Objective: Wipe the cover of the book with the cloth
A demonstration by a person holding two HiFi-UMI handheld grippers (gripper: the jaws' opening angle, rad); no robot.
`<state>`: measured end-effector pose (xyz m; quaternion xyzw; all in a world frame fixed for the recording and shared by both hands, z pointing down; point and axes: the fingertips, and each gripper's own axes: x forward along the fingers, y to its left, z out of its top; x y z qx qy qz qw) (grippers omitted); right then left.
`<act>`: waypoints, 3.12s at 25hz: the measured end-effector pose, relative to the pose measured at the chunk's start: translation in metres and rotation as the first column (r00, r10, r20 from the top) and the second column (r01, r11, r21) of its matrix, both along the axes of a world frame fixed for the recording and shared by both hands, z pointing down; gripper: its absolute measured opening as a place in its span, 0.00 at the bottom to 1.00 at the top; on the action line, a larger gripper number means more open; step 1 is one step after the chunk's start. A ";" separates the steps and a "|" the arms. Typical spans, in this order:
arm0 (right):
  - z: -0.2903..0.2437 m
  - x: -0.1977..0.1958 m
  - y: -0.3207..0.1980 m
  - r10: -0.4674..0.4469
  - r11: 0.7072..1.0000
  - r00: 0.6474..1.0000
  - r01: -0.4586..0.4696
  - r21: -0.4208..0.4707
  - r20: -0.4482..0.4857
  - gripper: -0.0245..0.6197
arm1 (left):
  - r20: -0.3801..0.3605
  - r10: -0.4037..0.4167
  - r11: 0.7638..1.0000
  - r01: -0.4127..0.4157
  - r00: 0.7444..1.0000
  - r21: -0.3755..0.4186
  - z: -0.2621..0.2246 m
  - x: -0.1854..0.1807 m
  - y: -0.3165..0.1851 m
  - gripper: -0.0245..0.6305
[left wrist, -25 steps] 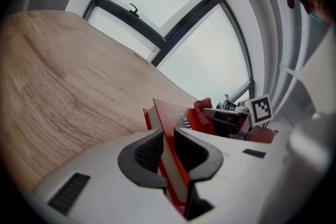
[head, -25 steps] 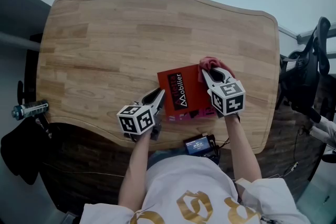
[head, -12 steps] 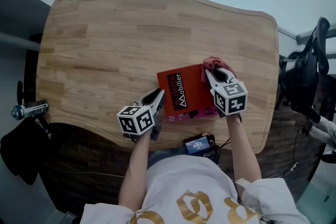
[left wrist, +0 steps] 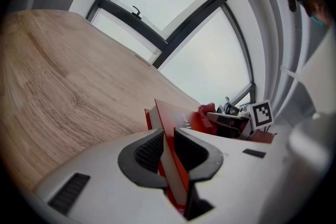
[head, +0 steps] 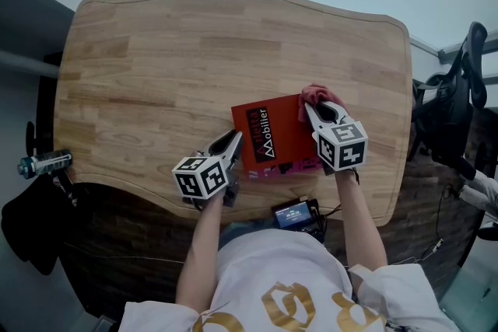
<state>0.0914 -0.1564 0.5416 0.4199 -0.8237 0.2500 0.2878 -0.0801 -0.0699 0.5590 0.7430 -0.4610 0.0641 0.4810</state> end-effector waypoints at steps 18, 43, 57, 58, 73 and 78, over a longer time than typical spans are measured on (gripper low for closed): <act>-0.004 0.013 0.027 0.006 0.999 1.000 -0.005 0.034 -0.029 0.12 | -0.011 -0.061 0.998 0.061 0.998 -0.001 0.001 0.000 0.000 0.14; -0.003 0.026 0.066 0.029 0.999 0.998 -0.026 0.044 -0.052 0.12 | 0.027 -0.117 0.992 0.115 0.993 0.045 0.001 0.000 0.001 0.14; -0.004 0.029 0.091 0.030 0.999 0.998 -0.028 0.034 -0.061 0.12 | 0.035 -0.131 0.990 0.129 0.991 0.062 0.000 0.000 0.001 0.14; -0.004 0.029 0.093 0.030 0.999 0.998 -0.028 0.032 -0.061 0.12 | 0.038 -0.132 0.990 0.129 0.991 0.062 0.000 0.000 0.001 0.14; -0.003 0.019 0.106 -0.012 1.000 0.997 0.013 0.024 -0.071 0.12 | 0.020 -0.139 0.989 0.138 0.990 0.061 0.000 0.000 0.001 0.14; -0.002 0.008 0.108 -0.035 0.999 0.997 0.037 0.021 -0.070 0.12 | 0.011 -0.141 0.988 0.140 0.990 0.063 0.001 0.000 0.001 0.14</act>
